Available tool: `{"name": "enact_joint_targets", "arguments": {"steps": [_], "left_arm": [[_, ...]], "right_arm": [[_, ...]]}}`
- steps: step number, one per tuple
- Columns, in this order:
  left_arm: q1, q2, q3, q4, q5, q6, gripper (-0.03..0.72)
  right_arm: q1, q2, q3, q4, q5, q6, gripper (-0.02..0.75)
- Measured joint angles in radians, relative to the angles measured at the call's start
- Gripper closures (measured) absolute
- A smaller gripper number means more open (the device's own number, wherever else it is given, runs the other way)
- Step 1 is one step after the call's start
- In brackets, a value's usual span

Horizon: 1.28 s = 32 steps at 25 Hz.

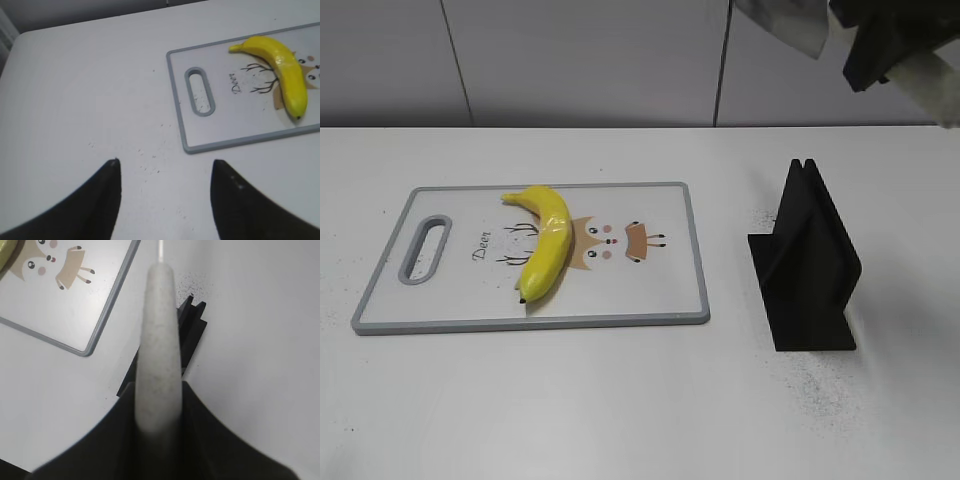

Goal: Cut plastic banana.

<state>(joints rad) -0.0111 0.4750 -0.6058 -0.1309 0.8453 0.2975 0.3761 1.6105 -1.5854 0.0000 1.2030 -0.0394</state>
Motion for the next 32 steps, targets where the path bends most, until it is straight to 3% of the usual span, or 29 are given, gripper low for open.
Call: {"name": "enact_joint_targets", "arguments": {"steps": [4,9,14,19,25,29,32], "left_arm": [[0.0,0.205,-0.062,-0.098,-0.114,0.128,0.154],[0.0,0.464,-0.233,-0.134,-0.146,0.264,0.154],[0.0,0.709,-0.46,-0.185,-0.069,0.424,0.154],[-0.007,0.901,-0.667,-0.277,0.05,0.594,0.154],[-0.109,1.068,-0.875,-0.301,0.234,0.862,0.155],[-0.205,1.14,-0.901,-0.307,0.26,1.014,0.156],[-0.258,1.189,-0.901,-0.308,0.264,1.061,0.168]], "right_arm": [[0.0,0.083,-0.042,0.008,0.001,-0.126,0.582],[0.0,0.183,-0.106,0.057,0.002,-0.347,0.582],[-0.001,0.264,-0.181,0.175,0.001,-0.611,0.582],[0.022,0.349,-0.268,0.19,0.002,-0.812,0.582],[0.046,0.431,-0.325,0.256,0.01,-1.057,0.582],[0.051,0.476,-0.356,0.285,0.012,-1.162,0.582],[0.054,0.49,-0.364,0.302,0.012,-1.229,0.582]]}}
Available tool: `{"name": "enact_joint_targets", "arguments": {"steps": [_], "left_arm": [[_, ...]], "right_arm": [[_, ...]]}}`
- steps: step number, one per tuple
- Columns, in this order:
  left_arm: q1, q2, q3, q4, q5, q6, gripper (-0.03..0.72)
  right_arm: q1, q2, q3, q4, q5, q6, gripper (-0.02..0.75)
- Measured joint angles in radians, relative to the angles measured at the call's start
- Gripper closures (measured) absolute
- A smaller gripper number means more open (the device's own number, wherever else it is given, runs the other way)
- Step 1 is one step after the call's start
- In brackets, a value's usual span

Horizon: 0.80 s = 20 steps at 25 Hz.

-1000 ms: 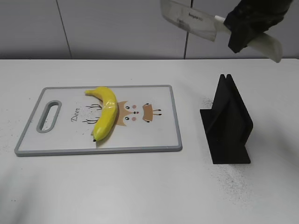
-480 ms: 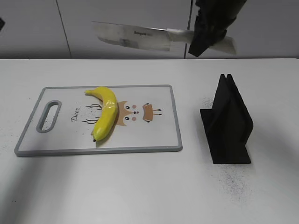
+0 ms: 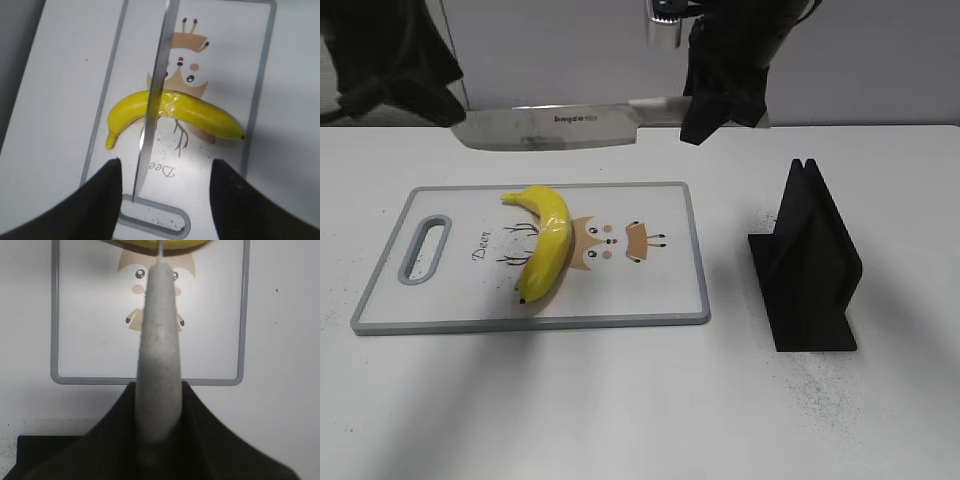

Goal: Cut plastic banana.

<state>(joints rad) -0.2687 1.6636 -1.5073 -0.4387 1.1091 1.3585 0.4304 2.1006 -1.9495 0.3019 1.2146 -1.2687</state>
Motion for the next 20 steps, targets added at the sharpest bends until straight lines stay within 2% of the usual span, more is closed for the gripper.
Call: {"name": "enact_joint_targets", "arguments": {"steps": [6,11,17,20], "left_arm": [[-0.022,0.066,-0.002,0.0,-0.012,0.015,0.21],[-0.022,0.102,-0.002,0.003,-0.042,0.015,0.234],[-0.022,0.133,-0.004,0.015,-0.062,0.024,0.344],[-0.022,0.147,-0.004,0.02,-0.079,0.026,0.447]], "right_arm": [[0.0,0.03,-0.007,0.015,0.001,-0.067,0.582],[0.0,0.042,-0.009,0.083,0.001,-0.122,0.582],[0.0,0.049,-0.018,0.096,-0.026,-0.132,0.582],[0.0,0.049,-0.018,0.097,-0.032,-0.134,0.582]]}}
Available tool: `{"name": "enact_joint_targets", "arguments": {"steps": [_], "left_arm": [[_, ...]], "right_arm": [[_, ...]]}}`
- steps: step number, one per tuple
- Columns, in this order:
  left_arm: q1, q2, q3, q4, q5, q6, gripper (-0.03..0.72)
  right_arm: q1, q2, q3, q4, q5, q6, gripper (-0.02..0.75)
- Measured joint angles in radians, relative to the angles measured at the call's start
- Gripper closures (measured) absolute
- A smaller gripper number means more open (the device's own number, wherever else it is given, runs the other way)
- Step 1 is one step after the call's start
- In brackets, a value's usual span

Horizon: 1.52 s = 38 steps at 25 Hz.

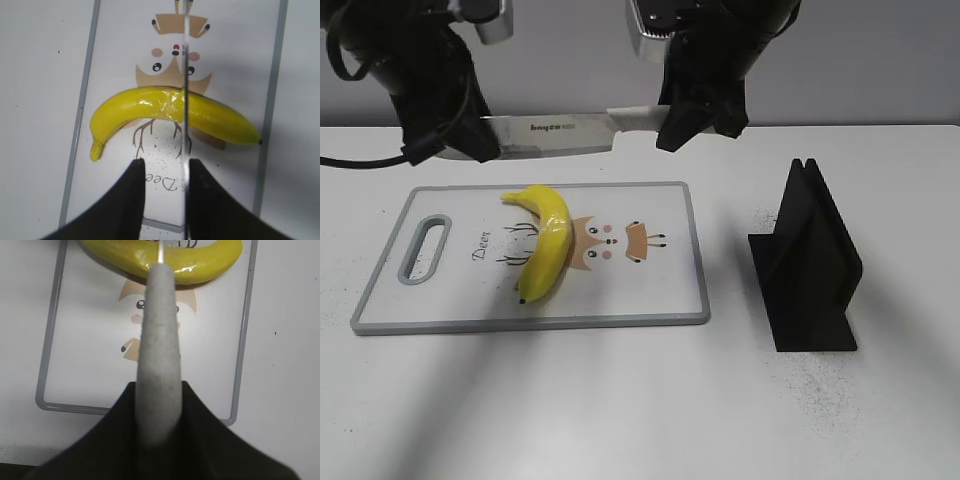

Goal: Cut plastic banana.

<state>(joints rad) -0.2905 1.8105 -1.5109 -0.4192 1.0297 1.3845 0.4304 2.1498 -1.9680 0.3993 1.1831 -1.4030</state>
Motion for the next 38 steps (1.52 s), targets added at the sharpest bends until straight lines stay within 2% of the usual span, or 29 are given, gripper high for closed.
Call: {"name": "enact_joint_targets", "arguments": {"steps": [5,9,21,31,38], "left_arm": [[0.0,0.01,0.0,0.003,-0.033,0.001,0.639],[0.0,0.011,0.0,0.008,-0.038,0.001,0.707],[0.0,0.059,0.0,0.005,-0.072,0.004,0.713],[-0.007,0.363,-0.007,-0.019,-0.215,0.024,0.709],[-0.01,0.371,-0.018,-0.015,-0.218,0.027,0.709]], "right_arm": [[0.0,0.002,-0.001,-0.001,-0.024,0.001,0.582],[0.0,0.017,-0.002,0.0,-0.036,0.002,0.582],[0.0,0.023,-0.002,-0.008,-0.039,0.009,0.582],[-0.008,0.248,-0.012,-0.047,-0.069,0.051,0.582],[-0.009,0.263,-0.025,-0.053,-0.058,0.051,0.581]]}}
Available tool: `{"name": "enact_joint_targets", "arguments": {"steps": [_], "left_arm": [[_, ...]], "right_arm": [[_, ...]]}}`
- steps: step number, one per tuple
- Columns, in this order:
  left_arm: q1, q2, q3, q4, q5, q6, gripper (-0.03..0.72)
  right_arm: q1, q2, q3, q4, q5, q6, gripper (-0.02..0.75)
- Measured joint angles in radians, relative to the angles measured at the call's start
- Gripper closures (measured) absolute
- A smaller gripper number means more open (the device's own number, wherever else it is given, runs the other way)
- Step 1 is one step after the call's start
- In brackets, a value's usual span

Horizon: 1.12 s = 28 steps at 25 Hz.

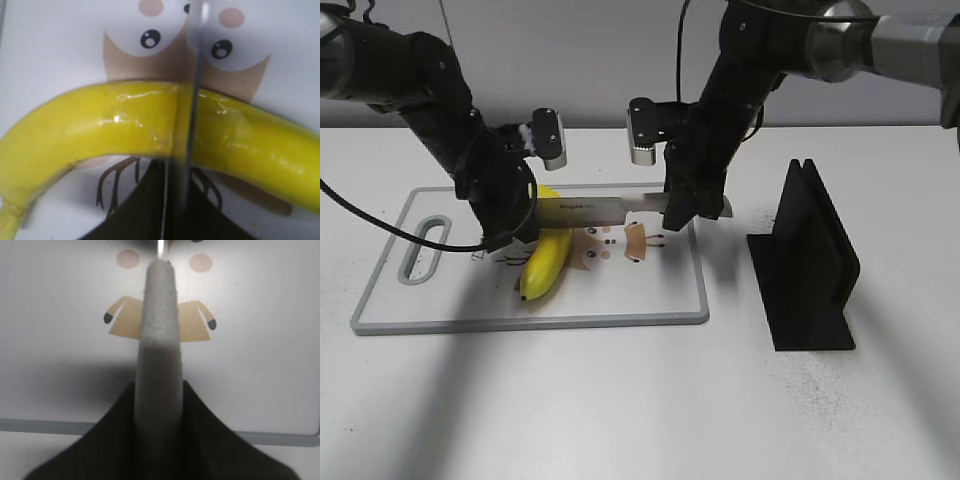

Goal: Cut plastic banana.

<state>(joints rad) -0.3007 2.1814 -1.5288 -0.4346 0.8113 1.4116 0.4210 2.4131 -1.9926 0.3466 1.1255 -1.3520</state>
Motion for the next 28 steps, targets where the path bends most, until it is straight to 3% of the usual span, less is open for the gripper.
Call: {"name": "enact_joint_targets", "arguments": {"steps": [12,23,26,28], "left_arm": [[0.007,-0.178,0.017,0.039,0.015,-0.009,0.713],[0.007,-0.224,0.017,0.036,0.058,-0.015,0.707],[0.007,-0.224,0.017,0.016,0.059,-0.018,0.612],[0.007,-0.224,0.017,-0.015,0.064,-0.019,0.451]], "right_arm": [[0.011,-0.079,-0.142,-0.003,0.073,0.022,0.581],[0.015,-0.111,-0.148,-0.007,0.088,0.027,0.581],[0.016,-0.111,-0.148,-0.011,0.091,0.033,0.581],[0.016,-0.111,-0.148,-0.012,0.091,0.037,0.581]]}}
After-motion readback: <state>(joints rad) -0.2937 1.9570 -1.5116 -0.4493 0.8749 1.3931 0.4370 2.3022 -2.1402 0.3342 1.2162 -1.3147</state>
